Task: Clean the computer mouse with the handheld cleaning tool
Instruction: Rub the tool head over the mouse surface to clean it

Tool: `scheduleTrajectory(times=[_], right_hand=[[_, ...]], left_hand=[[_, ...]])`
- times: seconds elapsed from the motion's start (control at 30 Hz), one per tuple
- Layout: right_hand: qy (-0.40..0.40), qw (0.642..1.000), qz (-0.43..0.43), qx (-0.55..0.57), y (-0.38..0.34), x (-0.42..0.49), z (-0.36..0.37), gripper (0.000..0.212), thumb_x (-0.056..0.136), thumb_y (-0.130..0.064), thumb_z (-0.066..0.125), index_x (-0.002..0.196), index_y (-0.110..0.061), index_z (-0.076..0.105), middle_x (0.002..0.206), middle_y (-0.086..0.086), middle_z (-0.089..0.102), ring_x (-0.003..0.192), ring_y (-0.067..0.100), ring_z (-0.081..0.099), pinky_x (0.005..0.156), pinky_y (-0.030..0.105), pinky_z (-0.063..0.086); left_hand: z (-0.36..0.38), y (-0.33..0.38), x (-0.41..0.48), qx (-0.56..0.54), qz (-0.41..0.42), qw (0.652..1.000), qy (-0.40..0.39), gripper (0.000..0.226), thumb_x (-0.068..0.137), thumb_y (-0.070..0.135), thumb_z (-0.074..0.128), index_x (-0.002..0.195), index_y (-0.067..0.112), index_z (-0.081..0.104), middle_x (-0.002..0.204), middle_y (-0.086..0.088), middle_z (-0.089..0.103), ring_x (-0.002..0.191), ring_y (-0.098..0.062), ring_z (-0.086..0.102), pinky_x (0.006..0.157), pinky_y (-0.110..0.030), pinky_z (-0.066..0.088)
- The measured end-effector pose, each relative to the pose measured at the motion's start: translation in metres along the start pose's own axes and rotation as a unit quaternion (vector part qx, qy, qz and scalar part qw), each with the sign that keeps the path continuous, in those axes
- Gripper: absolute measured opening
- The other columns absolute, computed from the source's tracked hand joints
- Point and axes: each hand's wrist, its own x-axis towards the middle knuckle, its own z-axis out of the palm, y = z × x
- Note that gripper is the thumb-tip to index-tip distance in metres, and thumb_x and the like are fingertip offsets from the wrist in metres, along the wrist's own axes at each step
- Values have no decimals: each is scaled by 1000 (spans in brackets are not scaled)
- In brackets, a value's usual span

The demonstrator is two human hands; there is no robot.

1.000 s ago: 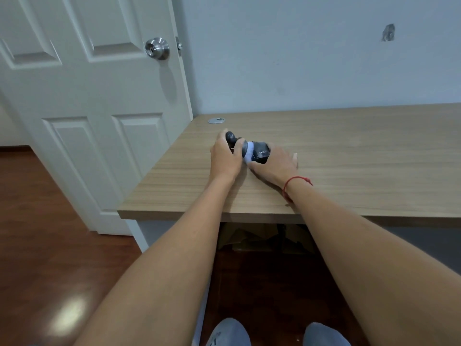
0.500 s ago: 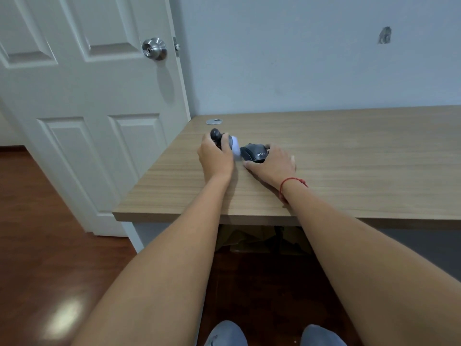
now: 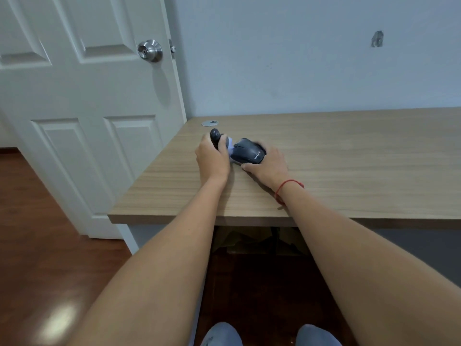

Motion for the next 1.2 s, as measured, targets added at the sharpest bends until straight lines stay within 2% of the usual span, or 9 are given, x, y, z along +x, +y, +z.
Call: scheduleTrajectory(times=[0.17,0.3,0.4,0.5,0.63,0.8,1.0,1.1,1.2], right_hand=[[-12,1000,-27,4,0,-3,-1,61,74,-20,77,131,-21,53,127,1,60,120,23,54,108,44,38],[-12,998,-55,4,0,-3,-2,58,73,-15,77,126,-20,55,122,-1,63,115,22,57,104,44,42],[-15,998,-67,1,0,-2,-2,58,75,-11,76,129,-18,54,125,1,61,117,22,55,102,38,43],[-12,997,-76,8,1,-3,-2,58,74,-7,76,127,-17,55,124,1,61,116,22,55,101,36,44],[-11,997,-77,10,1,-2,-2,59,74,-6,75,128,-18,54,126,1,61,117,22,55,102,38,44],[-4,997,-81,6,1,-3,-1,60,72,-6,76,127,-19,55,125,0,61,118,22,56,103,41,44],[-1,997,-82,12,1,-1,0,59,72,-6,76,125,-20,56,123,-2,62,116,22,56,103,43,43],[0,997,-77,19,3,-2,0,60,72,-5,77,126,-19,56,126,-1,61,119,21,55,104,42,42],[1,997,-76,22,4,-1,-1,59,72,-5,76,126,-18,56,125,1,61,118,22,55,103,43,43]], left_hand=[[-2,0,-3,52,-25,998,12,22,93,20,56,95,-2,60,95,-18,68,93,-33,59,71,-28,36],[-4,10,-4,-62,16,997,36,26,95,25,56,97,0,63,84,-10,68,81,-23,62,75,-26,47],[-1,6,-3,-37,38,999,13,26,94,26,57,87,1,62,80,-11,69,79,-25,64,72,-31,50],[-3,2,-2,42,-8,999,24,25,93,21,57,75,5,52,74,-10,60,76,-30,56,66,-30,39],[-3,10,-3,-67,21,997,25,25,94,26,58,89,2,62,80,-12,69,74,-24,65,70,-30,53],[-4,1,-1,42,-17,999,11,19,93,22,58,81,7,57,88,-16,70,86,-30,62,69,-28,39],[-1,4,0,-27,3,1000,15,24,93,22,57,92,-1,62,87,-14,71,83,-28,65,76,-31,49],[-4,-7,3,26,-37,999,5,25,92,23,57,86,0,61,90,-18,71,92,-35,64,77,-35,48],[-4,3,-1,-26,-14,999,42,26,92,26,58,78,4,58,83,-16,71,84,-30,66,75,-34,50]])
